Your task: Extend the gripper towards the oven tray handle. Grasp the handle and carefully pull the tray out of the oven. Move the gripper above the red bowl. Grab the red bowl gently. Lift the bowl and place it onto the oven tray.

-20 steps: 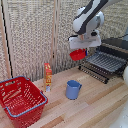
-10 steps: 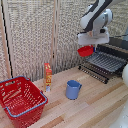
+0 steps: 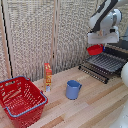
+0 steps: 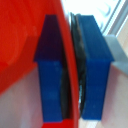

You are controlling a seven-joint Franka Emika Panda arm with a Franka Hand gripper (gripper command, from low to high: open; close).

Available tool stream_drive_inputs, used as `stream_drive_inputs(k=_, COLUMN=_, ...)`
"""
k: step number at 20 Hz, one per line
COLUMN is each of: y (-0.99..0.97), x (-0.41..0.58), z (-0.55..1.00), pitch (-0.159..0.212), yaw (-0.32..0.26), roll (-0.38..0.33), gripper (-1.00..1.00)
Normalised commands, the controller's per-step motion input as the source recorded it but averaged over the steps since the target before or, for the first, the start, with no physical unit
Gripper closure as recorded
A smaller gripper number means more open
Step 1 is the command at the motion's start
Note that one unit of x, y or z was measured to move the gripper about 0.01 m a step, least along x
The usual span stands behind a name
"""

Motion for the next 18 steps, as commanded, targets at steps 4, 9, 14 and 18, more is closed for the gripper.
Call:
stream_drive_inputs(k=4, y=-0.54, x=0.023, z=-0.21, pitch=0.002, yaw=-0.202, roll=-0.004, gripper=1.0)
stream_drive_inputs(k=9, y=-0.22, x=0.073, z=-0.14, pitch=0.0, yaw=-0.073, roll=-0.014, gripper=-1.0)
stream_drive_inputs(k=14, y=-0.03, x=0.0, z=0.08, pitch=0.021, yaw=-0.007, roll=-0.026, gripper=-1.0)
stream_drive_inputs(k=18, y=0.0, x=0.0, z=0.27, pitch=0.001, yaw=-0.028, roll=-0.059, gripper=-1.0)
